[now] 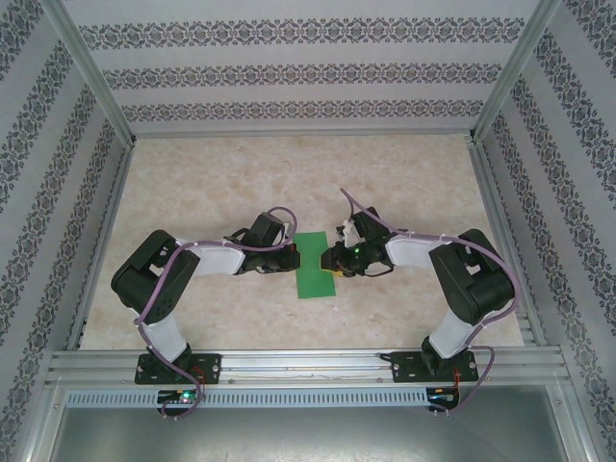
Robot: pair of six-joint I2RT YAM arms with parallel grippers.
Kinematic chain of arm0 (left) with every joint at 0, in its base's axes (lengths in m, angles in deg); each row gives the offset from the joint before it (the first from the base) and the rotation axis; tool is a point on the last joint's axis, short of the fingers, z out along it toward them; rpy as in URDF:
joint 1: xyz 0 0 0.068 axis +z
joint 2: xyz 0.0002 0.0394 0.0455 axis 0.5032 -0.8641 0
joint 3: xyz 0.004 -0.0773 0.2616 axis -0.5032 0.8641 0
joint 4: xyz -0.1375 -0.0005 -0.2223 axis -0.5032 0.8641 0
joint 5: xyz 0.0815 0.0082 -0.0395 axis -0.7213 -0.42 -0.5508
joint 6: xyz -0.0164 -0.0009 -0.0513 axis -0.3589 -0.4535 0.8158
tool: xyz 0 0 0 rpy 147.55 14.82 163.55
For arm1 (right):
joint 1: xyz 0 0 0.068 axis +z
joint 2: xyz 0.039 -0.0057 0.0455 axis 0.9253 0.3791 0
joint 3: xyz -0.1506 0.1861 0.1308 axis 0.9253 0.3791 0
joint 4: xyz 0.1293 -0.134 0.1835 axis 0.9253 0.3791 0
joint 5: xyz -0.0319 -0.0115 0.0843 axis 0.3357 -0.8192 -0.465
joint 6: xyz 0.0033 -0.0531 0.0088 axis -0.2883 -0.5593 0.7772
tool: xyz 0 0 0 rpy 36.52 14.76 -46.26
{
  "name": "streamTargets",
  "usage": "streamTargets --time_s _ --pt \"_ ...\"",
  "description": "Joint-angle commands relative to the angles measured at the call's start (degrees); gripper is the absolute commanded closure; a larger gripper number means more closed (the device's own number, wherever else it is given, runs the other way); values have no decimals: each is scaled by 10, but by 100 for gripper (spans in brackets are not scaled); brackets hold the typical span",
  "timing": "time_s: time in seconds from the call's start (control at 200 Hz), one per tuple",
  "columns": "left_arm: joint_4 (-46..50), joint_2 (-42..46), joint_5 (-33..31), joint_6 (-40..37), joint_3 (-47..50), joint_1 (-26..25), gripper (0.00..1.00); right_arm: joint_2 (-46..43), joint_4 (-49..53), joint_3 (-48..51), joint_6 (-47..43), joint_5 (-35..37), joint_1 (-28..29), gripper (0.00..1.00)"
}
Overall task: Fold a paper plane with a square sheet of paper (fold left side to right side)
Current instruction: Fold the triangle a second time at the center of the table.
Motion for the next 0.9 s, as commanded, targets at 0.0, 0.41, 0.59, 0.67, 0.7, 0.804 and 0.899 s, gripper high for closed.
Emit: streamTargets --time_s 0.0,0.41,0.59,0.67,0.7,0.804,0.899 --pt "12 -5 -4 -5 10 -13 99 21 -7 -19 -20 -11 -9 70" --pt "6 2 -3 -1 10 -12 98 47 -11 -38 -34 -23 -26 80" --pt "10 11 -6 -2 4 -12 94 47 -11 -33 -37 -23 -29 90" --pt "20 19 -9 -6 -5 -12 91 45 -10 -30 -36 -26 -29 96" --pt "24 23 -11 -8 -9 -12 90 43 -10 -29 -35 -26 -29 98" --pt "47 40 -22 -18 -26 -11 84 37 -10 -24 -31 -27 -30 100" --pt "69 65 -38 -30 -38 -11 79 32 -11 -21 -23 -28 -31 100"
